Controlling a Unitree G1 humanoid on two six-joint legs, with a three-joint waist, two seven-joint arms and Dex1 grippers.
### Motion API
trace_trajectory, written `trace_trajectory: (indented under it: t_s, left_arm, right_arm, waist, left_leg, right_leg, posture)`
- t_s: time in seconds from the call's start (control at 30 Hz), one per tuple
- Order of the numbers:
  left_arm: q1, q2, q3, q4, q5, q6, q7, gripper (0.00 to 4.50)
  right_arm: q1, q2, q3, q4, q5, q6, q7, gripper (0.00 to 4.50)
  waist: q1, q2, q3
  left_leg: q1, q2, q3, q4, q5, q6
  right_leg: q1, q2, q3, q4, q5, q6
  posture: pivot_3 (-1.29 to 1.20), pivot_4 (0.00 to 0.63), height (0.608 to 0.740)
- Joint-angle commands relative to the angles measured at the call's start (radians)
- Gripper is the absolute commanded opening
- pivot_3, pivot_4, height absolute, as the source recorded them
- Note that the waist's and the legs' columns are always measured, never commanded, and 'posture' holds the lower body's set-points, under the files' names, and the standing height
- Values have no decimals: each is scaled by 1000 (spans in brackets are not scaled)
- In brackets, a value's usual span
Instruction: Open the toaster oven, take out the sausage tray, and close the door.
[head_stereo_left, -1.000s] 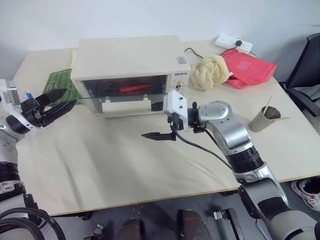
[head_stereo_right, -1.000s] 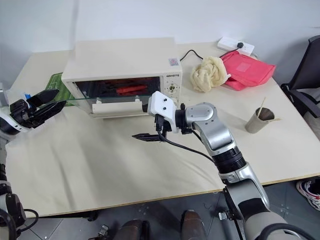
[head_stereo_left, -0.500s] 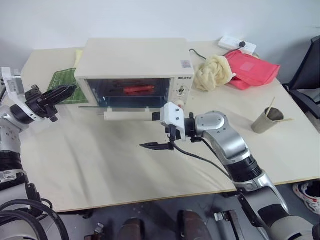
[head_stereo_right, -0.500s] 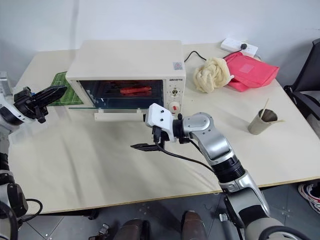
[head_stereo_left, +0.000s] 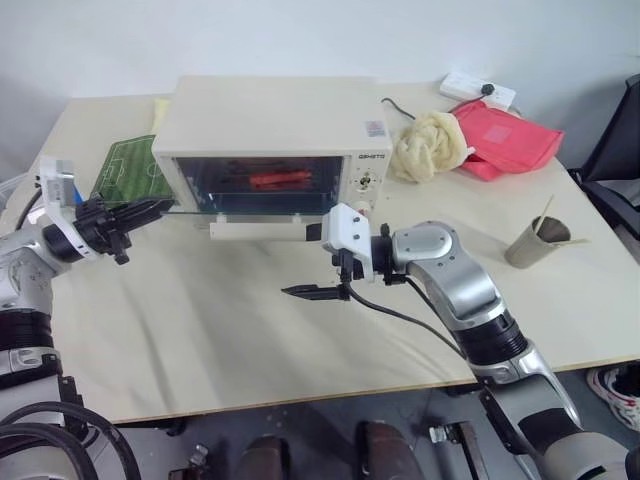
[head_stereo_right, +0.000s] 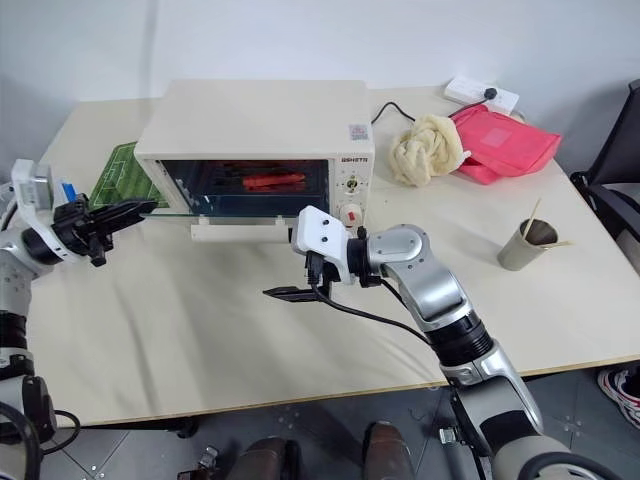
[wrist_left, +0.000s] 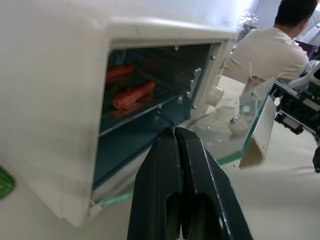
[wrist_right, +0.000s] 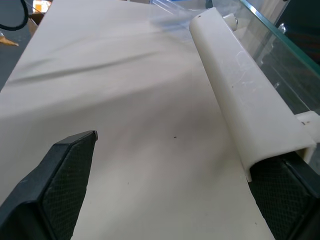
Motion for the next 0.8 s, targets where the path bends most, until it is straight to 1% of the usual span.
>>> trace_trajectory:
  t_s: [0.03, 0.2, 0.37, 0.53, 0.8]
  left_arm:
    - [-36, -3, -10, 24, 20, -32, -20, 27]
    - [-89, -21, -32, 102, 51, -67, -44, 27]
    - [-123, -31, -44, 156, 72, -94, -66, 27]
    - [-143, -44, -59, 191, 90, -109, -94, 27]
    - [-128, -59, -100, 177, 118, -104, -139, 27]
  right_arm:
    - [24, -26, 4, -102, 24, 55, -3, 4500]
    - [83, -89, -4, -220, 44, 203, -35, 4500]
    - [104, -147, -2, -261, 40, 272, -61, 4500]
    - [86, -138, -5, -241, 39, 279, -98, 4500]
    - [68, -126, 4, -216, 33, 277, -126, 4500]
  waist:
    - [3, 0, 0]
    - [18, -1, 0]
    - [29, -1, 0]
    - [27, -2, 0]
    - [26, -3, 0]
  left_leg:
    - [0, 0, 0, 0, 0, 0]
    - [0, -1, 0, 0, 0, 0]
    - [0, -1, 0, 1, 0, 1]
    - [0, -1, 0, 4, -1, 1]
    - [-1, 0, 1, 6, -1, 2]
  right_leg:
    - [0, 0, 0, 0, 0, 0]
    - [0, 0, -1, 0, 0, 0]
    - [0, -1, -2, -1, 0, 0]
    - [2, -1, -2, 0, 0, 0]
    - [2, -1, -2, 0, 0, 0]
  posture:
    - [0, 150, 740]
    - [0, 150, 740]
    - [0, 150, 740]
    - [0, 150, 740]
    - [0, 150, 740]
